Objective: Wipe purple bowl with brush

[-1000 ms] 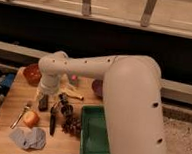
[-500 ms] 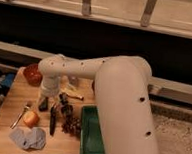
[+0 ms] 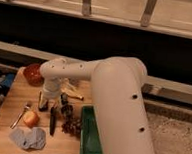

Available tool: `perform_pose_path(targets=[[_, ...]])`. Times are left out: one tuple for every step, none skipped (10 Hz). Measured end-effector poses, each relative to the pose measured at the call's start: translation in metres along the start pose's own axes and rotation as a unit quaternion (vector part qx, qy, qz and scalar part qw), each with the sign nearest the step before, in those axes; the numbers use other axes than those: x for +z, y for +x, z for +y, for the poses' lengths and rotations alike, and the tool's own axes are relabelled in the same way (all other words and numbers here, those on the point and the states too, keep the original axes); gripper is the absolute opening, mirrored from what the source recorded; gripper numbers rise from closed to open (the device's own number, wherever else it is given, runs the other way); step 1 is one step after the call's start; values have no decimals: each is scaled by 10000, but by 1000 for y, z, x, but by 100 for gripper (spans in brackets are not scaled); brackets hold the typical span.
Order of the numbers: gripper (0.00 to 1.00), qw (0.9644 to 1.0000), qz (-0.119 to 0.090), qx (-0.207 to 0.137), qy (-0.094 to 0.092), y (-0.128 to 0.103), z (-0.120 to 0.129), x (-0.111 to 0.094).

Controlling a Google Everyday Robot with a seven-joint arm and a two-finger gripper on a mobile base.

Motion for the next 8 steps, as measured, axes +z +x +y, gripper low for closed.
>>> perform_pose_path(targets=[[65,10000,32,39,10,0,-5,5],[65,10000,48,74,-16,0,-8,13],[65,9999,53,120,-53,0,-13,18],[65,9998,38,165,-97,-1,-16,21],[65,9996,6,214,-176,-2,-19,26],[65,9994,-21,263,-211,-3,-21,27],[65,9992,-34,330,-228,-4,-25,30],[65,9991,-30,376,-213,-5,-27,33]])
